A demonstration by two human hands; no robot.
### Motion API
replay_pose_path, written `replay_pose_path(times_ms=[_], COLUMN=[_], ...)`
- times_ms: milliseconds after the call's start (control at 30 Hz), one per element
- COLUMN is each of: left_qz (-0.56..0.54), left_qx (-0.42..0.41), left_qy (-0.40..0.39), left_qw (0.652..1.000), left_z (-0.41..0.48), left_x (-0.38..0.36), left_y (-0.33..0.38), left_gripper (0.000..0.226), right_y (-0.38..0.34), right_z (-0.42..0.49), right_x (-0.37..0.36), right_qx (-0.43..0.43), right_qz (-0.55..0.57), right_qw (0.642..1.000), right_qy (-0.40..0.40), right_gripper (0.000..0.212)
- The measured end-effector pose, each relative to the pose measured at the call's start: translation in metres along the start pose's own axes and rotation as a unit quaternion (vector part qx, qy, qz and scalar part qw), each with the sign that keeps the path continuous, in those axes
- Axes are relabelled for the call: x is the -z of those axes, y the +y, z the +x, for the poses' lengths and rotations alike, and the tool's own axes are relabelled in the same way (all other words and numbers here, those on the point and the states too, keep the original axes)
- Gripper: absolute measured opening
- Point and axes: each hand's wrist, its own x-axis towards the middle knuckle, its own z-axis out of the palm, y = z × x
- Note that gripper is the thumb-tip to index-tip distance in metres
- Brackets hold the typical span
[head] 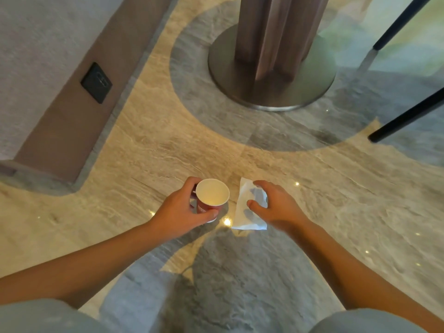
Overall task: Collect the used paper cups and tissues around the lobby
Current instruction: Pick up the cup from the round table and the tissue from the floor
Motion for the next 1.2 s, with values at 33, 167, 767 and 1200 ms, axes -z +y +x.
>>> replay_pose_path(times_ms=[33,167,767,1200], left_qz=[0.003,0.033,0.062,0.014], left_qx=[0.003,0.003,-0.001,-0.041], left_qy=[0.0,-0.015,-0.036,0.03], left_qw=[1.0,0.999,0.997,0.999], left_z=[-0.002,-0.007,-0.009,-0.015], left_x=[-0.004,-0.011,-0.015,0.035], left_y=[-0.002,-0.005,-0.007,0.116], left_gripper=[0.069,0.07,0.072,0.068], right_y=[0.005,0.021,0.052,-0.014], right_z=[-0.001,-0.006,-0.013,-0.05], right_x=[-0.005,-0.023,-0.055,0.097], right_qx=[-0.004,-0.004,-0.035,-0.127], right_qz=[-0.003,-0.085,-0.127,0.249], right_qw=[1.0,0.995,0.99,0.946], right_qy=[-0.004,-0.05,0.046,0.162], right_gripper=[0.066,0.077,0.018,0.012])
